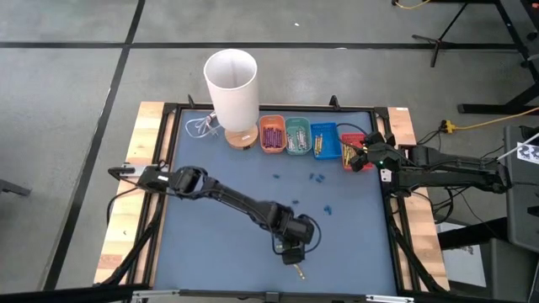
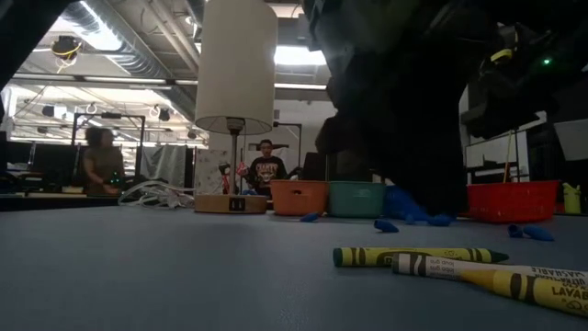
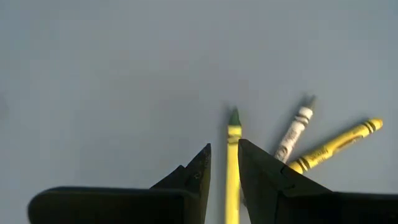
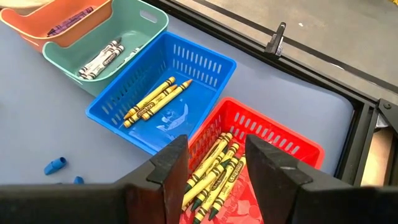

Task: Sort crayons
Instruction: Put the green crayon into the orange bin

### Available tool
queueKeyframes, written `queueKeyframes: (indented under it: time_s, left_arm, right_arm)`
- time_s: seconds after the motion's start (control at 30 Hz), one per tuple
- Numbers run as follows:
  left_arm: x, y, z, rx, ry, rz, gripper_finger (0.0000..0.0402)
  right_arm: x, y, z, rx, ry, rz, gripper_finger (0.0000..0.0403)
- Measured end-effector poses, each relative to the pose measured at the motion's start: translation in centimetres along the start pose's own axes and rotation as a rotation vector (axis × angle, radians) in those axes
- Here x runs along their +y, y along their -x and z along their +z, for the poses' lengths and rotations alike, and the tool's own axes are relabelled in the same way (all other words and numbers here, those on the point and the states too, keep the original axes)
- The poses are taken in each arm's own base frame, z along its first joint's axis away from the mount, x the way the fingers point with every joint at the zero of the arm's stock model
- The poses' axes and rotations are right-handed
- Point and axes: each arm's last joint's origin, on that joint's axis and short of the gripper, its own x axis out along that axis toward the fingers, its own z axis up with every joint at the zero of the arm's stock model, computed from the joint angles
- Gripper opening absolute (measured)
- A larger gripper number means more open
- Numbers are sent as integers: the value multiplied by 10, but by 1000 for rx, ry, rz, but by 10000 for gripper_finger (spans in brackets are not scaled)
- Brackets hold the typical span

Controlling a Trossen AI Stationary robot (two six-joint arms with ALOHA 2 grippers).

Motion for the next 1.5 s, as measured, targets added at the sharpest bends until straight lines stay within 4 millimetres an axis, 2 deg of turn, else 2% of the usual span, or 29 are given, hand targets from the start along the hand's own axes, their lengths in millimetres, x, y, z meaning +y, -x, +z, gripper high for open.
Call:
queueKeyframes:
  time_s: [0.37, 0.6, 1.1, 1.5]
  left_arm:
    - [-4, 0, -5, 22, 102, 8, 65]
    - [-8, 0, -3, -5, 100, -21, 65]
    - [-32, 0, -15, -122, 51, 81, 65]
    - [-34, 0, -16, -151, 48, 123, 65]
  right_arm:
    - [0, 0, 0, 0, 0, 0, 159]
    - [0, 0, 0, 0, 0, 0, 159]
    - [0, 0, 0, 0, 0, 0, 159]
    - [0, 0, 0, 0, 0, 0, 159]
